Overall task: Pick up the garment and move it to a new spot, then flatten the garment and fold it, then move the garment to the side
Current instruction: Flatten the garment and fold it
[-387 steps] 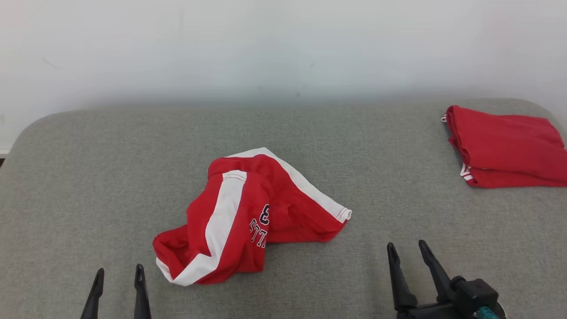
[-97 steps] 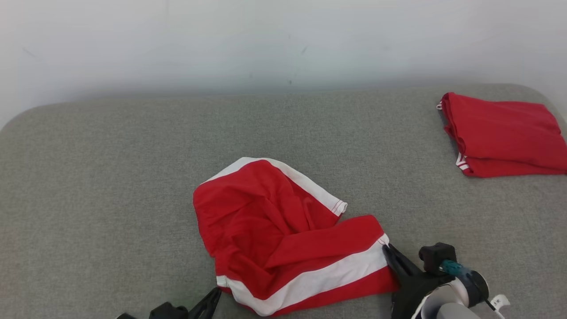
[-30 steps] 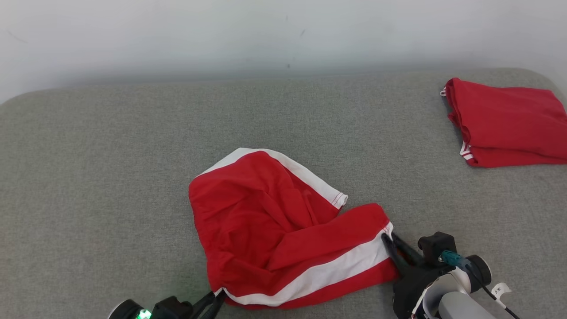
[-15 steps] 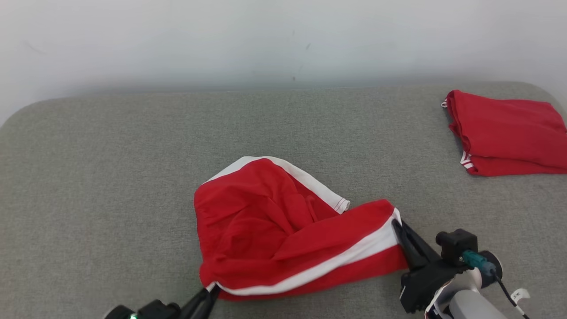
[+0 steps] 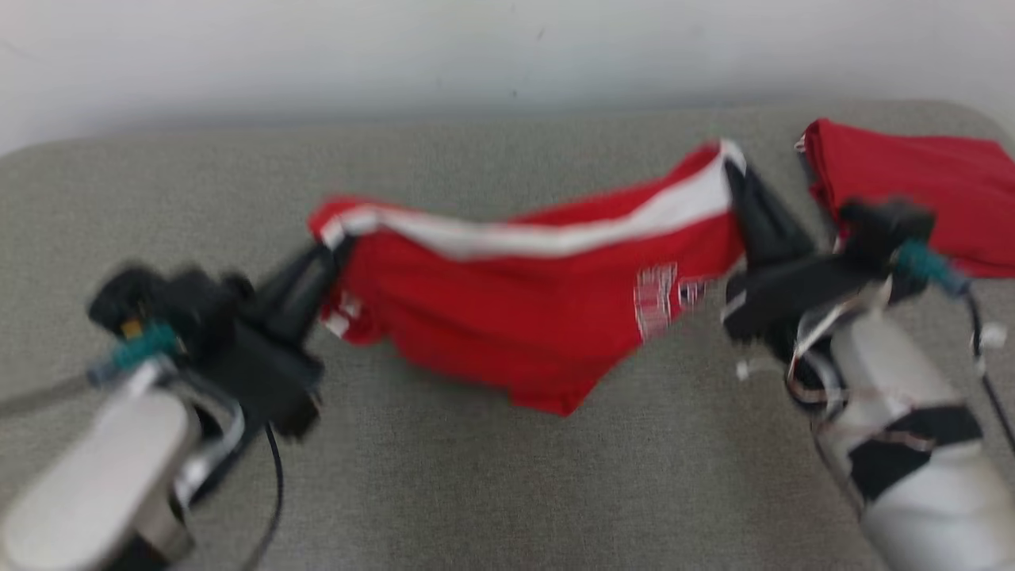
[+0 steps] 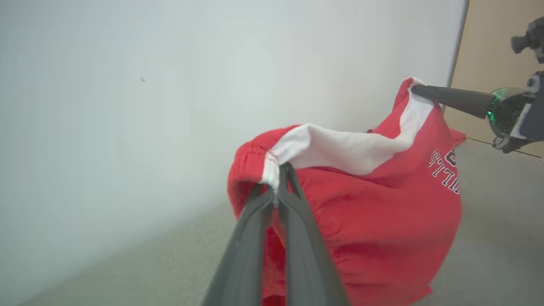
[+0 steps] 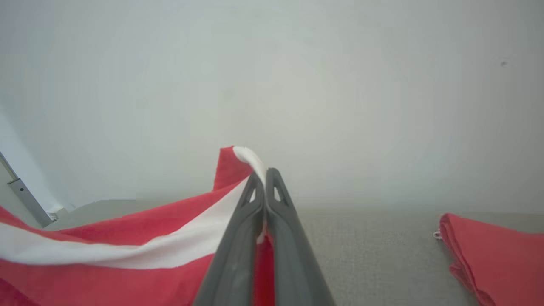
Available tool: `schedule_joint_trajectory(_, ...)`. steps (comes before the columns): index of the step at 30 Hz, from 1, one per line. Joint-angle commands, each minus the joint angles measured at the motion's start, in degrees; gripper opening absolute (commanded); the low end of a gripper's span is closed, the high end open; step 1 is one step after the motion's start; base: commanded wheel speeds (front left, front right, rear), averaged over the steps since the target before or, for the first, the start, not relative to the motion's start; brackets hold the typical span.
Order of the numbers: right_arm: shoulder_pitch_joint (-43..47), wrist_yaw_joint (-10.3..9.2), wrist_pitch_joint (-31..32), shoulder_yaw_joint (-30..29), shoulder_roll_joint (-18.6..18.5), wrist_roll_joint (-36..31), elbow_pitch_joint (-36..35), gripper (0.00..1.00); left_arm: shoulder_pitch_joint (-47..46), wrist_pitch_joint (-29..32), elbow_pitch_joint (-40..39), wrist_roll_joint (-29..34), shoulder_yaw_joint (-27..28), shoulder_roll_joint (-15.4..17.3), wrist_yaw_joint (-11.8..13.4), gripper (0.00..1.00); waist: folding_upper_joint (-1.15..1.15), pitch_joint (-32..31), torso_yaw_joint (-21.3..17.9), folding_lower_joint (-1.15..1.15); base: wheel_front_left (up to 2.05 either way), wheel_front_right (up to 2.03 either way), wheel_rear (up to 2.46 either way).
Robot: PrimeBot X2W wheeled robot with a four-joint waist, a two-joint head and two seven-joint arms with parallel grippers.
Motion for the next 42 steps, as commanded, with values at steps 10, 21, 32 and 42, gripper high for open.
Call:
schedule_joint_trajectory(10, -28.6, -0.16, 9.8, -4.0, 2.2, 6.4, 3.8, 0.00, -33.7, 6.8, 6.3, -10.5, -4.2, 3.1, 0.1, 0.00, -0.01, 18.1, -2.1, 0.00, 0.00, 0.00, 0.00)
schedule_joint_trajectory(21, -56.0, -0.16, 15.7, -9.6, 4.7, 6.5, 15.7, 0.00, -64.4, 5.9, 17.8, -16.0, -10.9, 0.9, 0.1, 0.00, -0.01, 27.0, -3.7, 0.00, 0.00, 0.00, 0.00)
schedule_joint_trajectory(32, -67.1, -0.17, 13.5, -11.5, 6.6, 4.1, 25.8, 0.00, -74.7, -0.2, 26.2, -21.9, -19.3, -1.0, 0.1, 0.00, -0.01, 29.9, -3.5, 0.00, 0.00, 0.00, 0.00)
schedule_joint_trajectory(42, -58.8, -0.17, 11.8, -8.9, 6.2, 9.5, 23.7, 0.00, -68.6, -4.2, 23.0, -28.4, -27.6, 1.9, 0.1, 0.00, -0.01, 26.6, -3.5, 0.00, 0.00, 0.00, 0.00)
